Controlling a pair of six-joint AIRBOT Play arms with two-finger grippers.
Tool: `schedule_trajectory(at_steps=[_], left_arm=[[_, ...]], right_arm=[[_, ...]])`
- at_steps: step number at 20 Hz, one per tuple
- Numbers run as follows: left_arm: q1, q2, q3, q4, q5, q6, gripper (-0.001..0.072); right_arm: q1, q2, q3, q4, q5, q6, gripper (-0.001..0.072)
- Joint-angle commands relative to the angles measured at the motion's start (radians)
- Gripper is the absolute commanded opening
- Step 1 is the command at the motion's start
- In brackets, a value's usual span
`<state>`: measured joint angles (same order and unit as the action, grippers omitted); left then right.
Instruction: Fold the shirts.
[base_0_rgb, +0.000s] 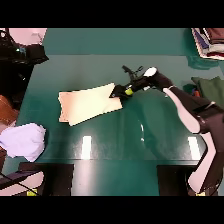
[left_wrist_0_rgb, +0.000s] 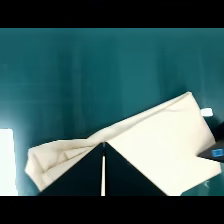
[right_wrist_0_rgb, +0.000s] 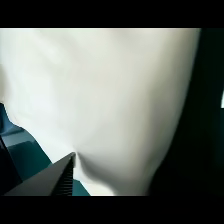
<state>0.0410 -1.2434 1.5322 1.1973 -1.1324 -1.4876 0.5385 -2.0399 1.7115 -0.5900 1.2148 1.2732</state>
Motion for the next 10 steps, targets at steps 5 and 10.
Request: schedule_trajectory(at_steps=[5, 10], left_arm=[[-0.090, -0.003, 0.000, 0.000, -0.002, 0.003, 0.0028], [-0.189, -0.003, 0.000, 0.000, 0.006, 0.003, 0.0029]], right_arm=[[0.056, -0.054, 0.241, -0.090, 0.016, 0.013, 0.0015], [-0.117, 0.087, 0.249, -0.346, 0.079, 0.140, 0.0015]])
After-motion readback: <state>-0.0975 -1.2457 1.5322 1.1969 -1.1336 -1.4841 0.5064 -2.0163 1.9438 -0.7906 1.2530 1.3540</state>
